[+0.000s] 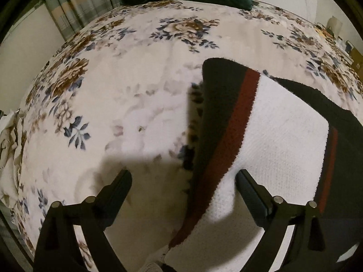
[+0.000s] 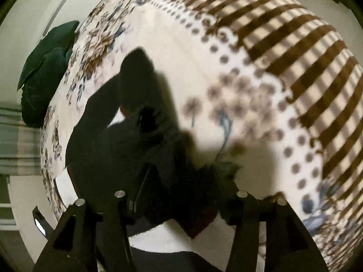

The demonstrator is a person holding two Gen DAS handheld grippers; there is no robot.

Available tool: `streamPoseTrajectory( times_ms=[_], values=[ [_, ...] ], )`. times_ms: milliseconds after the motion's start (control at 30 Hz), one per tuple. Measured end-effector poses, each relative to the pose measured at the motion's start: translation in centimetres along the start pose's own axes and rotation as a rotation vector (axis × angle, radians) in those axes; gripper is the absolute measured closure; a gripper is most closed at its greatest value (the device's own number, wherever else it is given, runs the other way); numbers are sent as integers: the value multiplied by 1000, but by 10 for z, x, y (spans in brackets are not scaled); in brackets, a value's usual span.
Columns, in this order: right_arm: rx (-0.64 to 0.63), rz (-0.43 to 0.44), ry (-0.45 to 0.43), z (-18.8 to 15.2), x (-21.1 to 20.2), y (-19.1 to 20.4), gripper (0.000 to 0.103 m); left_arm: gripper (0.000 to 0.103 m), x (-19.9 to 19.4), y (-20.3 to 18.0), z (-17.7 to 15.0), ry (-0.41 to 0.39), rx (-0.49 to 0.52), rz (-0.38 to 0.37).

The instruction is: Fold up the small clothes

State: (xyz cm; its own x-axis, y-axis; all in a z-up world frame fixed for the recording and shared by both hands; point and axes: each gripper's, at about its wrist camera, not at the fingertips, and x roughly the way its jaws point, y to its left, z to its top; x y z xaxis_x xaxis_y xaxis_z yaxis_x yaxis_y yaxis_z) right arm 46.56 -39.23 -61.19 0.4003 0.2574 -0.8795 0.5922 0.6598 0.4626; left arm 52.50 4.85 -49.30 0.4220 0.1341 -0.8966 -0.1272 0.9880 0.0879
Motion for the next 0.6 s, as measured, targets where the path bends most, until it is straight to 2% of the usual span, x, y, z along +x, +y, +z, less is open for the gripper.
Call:
streamPoseTrajectory(
  times_ms=[33,100,200,333,400,467,500,600],
  values=[
    [-18,6,-18,-3,-5,6,82,8,0,0,0,-2,3,3],
    [-50,18,-46,-11,-17,19,89,8,1,1,1,-2,11,3],
    [-43,91,-44,-16,-35,30,90,2,7,3,3,-3,31,16],
    [32,117,52,-19,-36,15,91,0,14,11,6,5,37,9],
    [33,43,116,-20,-22,3,90,0,16,14,7,11,35,-8],
    [52,12,177,-25,-6,-14,85,0,14,15,7,13,39,-16],
    [59,1,188,-26,-3,-18,74,0,11,15,8,14,37,-26],
    [77,-1,154,-30,-8,-27,57,0,0,15,8,1,41,-35]
  ],
)
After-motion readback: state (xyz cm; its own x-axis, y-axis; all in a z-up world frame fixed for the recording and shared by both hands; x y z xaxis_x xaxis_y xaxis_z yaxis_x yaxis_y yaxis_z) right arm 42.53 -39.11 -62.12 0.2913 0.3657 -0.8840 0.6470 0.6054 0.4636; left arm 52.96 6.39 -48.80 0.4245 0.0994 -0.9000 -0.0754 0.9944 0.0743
